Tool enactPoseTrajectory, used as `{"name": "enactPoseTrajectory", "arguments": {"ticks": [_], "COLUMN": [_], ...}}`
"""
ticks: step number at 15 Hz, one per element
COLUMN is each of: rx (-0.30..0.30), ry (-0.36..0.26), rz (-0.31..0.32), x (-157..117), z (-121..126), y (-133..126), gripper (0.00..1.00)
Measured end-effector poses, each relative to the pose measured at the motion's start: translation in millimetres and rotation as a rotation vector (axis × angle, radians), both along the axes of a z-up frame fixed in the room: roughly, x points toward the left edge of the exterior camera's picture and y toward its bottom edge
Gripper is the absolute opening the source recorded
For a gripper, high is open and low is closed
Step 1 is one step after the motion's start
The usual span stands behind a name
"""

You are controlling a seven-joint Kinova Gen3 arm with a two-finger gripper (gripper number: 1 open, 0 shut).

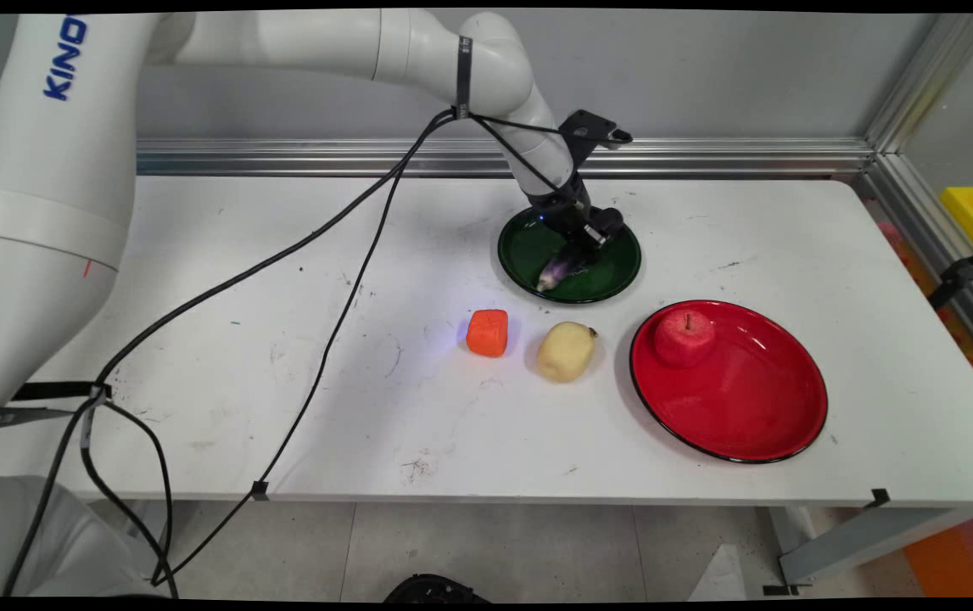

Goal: Place the picked object on the table

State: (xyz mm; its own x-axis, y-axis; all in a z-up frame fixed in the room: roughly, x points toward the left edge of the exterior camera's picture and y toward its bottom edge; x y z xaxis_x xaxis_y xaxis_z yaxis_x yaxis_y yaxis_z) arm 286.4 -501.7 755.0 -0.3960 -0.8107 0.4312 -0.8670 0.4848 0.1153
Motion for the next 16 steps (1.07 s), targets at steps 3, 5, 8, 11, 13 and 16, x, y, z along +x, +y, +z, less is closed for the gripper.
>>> {"name": "enactPoseTrajectory", "arguments": {"ticks": [3,5,8,11,13,16], "rx": [-0.010,-0.023,-0.056,-0.093,-0.121,-0.164], "ry": [-0.002,-0.006,-0.011,-0.012,-0.010,0.000], "rz": [-0.014,-0.025,-0.050,-0.083,-0.115,-0.187], "x": [3.2,9.8,20.0,27.8,33.6,42.8], "z": [6.1,15.5,35.8,58.0,76.3,109.4], "y": [7.9,17.0,30.1,42.7,53.8,78.8], "gripper": [0.00,0.00,0.00,0.00,0.00,0.00]}}
